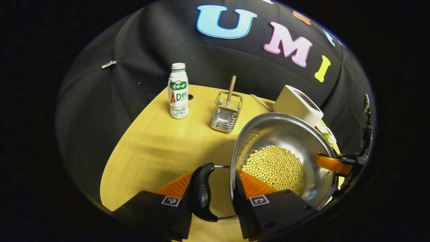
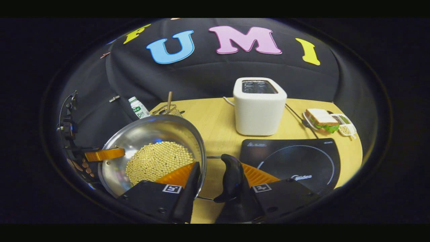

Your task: First push the handle of the pot to place it horizontally, then grasp the pot with both hands and set it on the induction cooktop.

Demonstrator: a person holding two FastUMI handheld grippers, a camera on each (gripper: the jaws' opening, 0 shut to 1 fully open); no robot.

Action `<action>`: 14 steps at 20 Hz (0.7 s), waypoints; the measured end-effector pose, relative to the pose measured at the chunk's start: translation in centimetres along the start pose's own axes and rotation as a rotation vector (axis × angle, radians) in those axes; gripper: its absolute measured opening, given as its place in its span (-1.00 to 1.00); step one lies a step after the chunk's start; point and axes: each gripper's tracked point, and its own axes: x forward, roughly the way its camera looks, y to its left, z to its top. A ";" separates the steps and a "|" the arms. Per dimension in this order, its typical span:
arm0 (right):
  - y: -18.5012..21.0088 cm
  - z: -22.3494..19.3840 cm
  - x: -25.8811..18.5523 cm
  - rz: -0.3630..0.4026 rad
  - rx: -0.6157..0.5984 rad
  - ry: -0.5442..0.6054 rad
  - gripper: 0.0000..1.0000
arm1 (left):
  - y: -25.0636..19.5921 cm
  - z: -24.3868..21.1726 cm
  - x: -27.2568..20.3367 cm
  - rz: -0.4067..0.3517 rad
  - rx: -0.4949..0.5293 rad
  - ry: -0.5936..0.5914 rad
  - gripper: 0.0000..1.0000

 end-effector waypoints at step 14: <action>-15.6 1.5 -6.3 -0.056 0.045 -0.036 0.21 | -16.7 -0.3 0.4 -0.044 0.025 -0.026 0.18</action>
